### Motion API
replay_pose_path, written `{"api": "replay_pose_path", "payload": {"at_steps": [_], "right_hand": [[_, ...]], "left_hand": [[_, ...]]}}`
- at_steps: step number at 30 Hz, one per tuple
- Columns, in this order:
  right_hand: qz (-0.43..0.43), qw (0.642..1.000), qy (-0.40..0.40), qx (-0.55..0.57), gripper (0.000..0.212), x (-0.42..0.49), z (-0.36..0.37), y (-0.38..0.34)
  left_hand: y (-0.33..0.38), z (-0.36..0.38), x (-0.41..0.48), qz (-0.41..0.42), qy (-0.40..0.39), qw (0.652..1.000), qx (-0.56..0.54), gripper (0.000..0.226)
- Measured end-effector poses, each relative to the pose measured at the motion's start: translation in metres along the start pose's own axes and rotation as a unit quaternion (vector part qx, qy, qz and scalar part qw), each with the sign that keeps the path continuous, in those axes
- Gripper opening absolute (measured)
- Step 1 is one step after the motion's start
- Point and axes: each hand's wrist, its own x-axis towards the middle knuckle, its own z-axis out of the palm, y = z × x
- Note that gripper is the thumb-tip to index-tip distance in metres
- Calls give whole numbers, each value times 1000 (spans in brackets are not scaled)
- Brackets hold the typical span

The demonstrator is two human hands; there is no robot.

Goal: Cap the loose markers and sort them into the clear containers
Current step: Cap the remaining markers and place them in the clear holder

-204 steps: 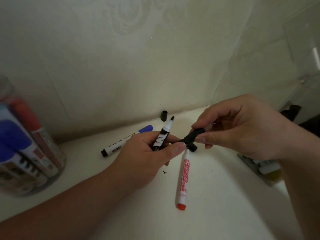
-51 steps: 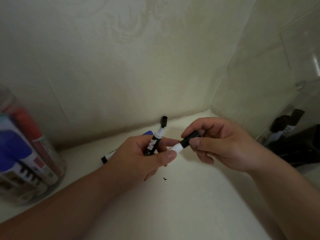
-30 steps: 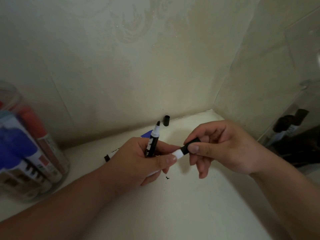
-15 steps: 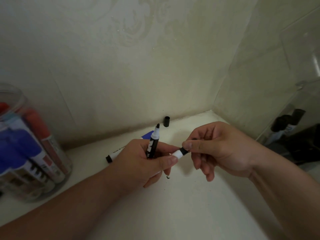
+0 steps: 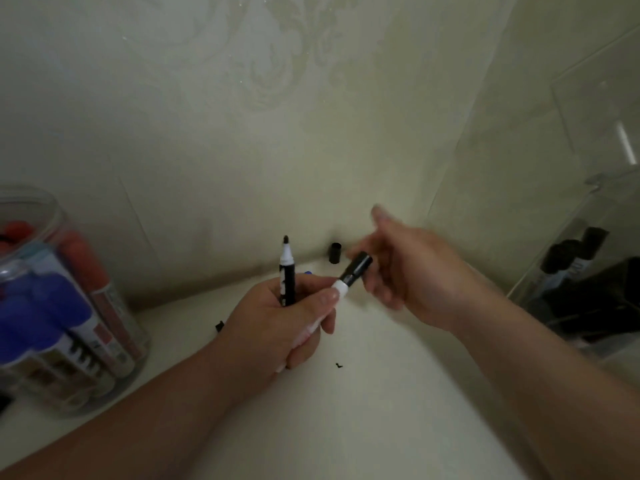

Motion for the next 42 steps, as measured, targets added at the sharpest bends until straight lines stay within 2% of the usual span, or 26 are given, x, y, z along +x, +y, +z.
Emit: {"api": "replay_pose_path", "payload": {"at_steps": [1,2,3,5,8,10,12,15,16,20,22,25,27,30,32,34,40,42], "right_hand": [[-8,998,59,0,50,15,0,5],[-30,990,116,-69,48,31,0,11],[-52,969,151,-186,43,45,0,18],[-60,917,155,-362,35,65,5,31],[-52,893,134,-426,30,80,14,44],[-82,898,120,-415,25,79,15,45],[-101,912,124,-378,13,69,12,42],[-69,970,145,-184,8,42,4,25],[-75,976,146,-140,6,31,0,17],[-162,967,181,-80,20,-16,-15,-2],[-200,960,191,-53,17,-30,-21,-1],[-186,972,141,24,22,-33,-29,11],[-178,978,93,59,13,-31,-35,17],[-183,981,6,69,8,-29,-40,20],[-176,981,-50,64,34,-27,-43,24],[-178,980,-72,48,42,-26,-45,26],[-197,975,-102,-14,37,-26,-44,29],[-211,969,-111,-65,37,-28,-41,28]], "left_hand": [[-1,-1,1,-6,11,999,-33,24],[-2,-3,1,-12,17,998,-65,18],[-4,-4,2,-17,15,996,-90,13],[-5,-6,2,-21,0,990,-139,19],[-3,-6,5,-65,2,972,-225,42],[-3,-5,7,-82,5,966,-247,46],[-5,-4,7,-58,-1,976,-209,37],[-7,-2,6,-17,-2,992,-124,29],[-7,-1,6,-8,2,995,-102,27],[-10,5,6,23,16,999,-30,17],[-11,7,3,37,1,999,11,15],[-10,8,-2,42,-9,995,88,10],[-9,10,-5,46,-2,987,154,5],[-8,14,-7,54,9,977,205,10],[-7,16,-8,60,10,971,231,8],[-7,16,-8,57,6,970,237,8],[-9,14,-6,70,-13,965,251,10],[-10,12,-5,71,-22,963,259,9]]}}
